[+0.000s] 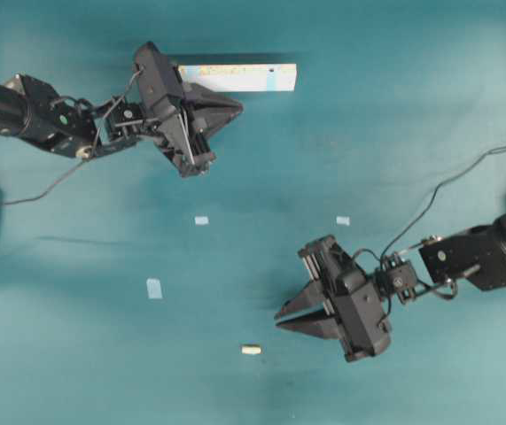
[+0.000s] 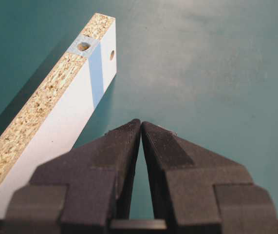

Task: Move the wooden board into place and insert the rod into its hole.
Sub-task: 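Lower the left gripper over the end of the white board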

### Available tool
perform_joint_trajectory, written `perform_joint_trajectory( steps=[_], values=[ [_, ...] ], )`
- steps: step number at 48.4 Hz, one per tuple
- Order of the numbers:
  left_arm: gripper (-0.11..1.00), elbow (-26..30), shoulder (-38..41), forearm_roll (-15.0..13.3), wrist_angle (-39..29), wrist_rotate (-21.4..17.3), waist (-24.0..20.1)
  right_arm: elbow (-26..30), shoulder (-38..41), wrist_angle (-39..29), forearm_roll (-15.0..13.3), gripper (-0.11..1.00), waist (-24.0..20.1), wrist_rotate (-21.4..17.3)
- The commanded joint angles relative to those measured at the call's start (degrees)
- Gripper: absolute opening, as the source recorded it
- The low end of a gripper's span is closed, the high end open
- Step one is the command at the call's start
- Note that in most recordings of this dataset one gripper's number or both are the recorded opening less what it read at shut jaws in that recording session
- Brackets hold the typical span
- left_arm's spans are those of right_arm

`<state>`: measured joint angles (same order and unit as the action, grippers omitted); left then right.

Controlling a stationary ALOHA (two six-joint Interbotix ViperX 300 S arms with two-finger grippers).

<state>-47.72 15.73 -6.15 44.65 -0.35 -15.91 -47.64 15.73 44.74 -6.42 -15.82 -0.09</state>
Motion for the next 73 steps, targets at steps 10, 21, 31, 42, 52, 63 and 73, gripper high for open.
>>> perform_joint_trajectory(
  steps=[10, 21, 31, 42, 52, 63, 73],
  values=[
    [0.00, 4.2, -8.3, 2.5, -10.5, -0.7, 0.5, 3.2, -5.0, -13.0, -0.5, 0.00, -0.4, -0.6],
    [0.10, 6.6, -14.7, 2.6, -26.5, -7.8, 0.9, 6.8, -9.8, -30.7, -0.9, -0.01, -0.8, -0.8],
    [0.64, 7.2, -18.9, 2.5, -38.4, -17.7, -0.7, 8.7, -11.1, -36.4, -0.9, -0.01, -1.8, -2.6],
    [0.91, 7.6, -18.7, 2.5, -41.2, -23.5, -3.5, 11.1, -11.0, -41.8, -0.9, -0.01, -1.9, -12.0],
    [0.91, 8.0, -18.2, 2.6, -41.1, -24.1, -5.6, 12.6, -10.5, -46.7, -1.1, -0.01, -2.1, -17.3],
    [0.91, 8.0, -18.0, 2.6, -41.0, -24.2, -6.7, 12.9, -10.5, -47.5, -1.6, 0.18, -2.4, -17.9],
    [0.91, 9.6, -14.6, 2.6, -39.7, -24.1, -6.9, 14.2, -10.4, -51.8, -1.6, 0.79, -2.4, -18.0]
  ],
)
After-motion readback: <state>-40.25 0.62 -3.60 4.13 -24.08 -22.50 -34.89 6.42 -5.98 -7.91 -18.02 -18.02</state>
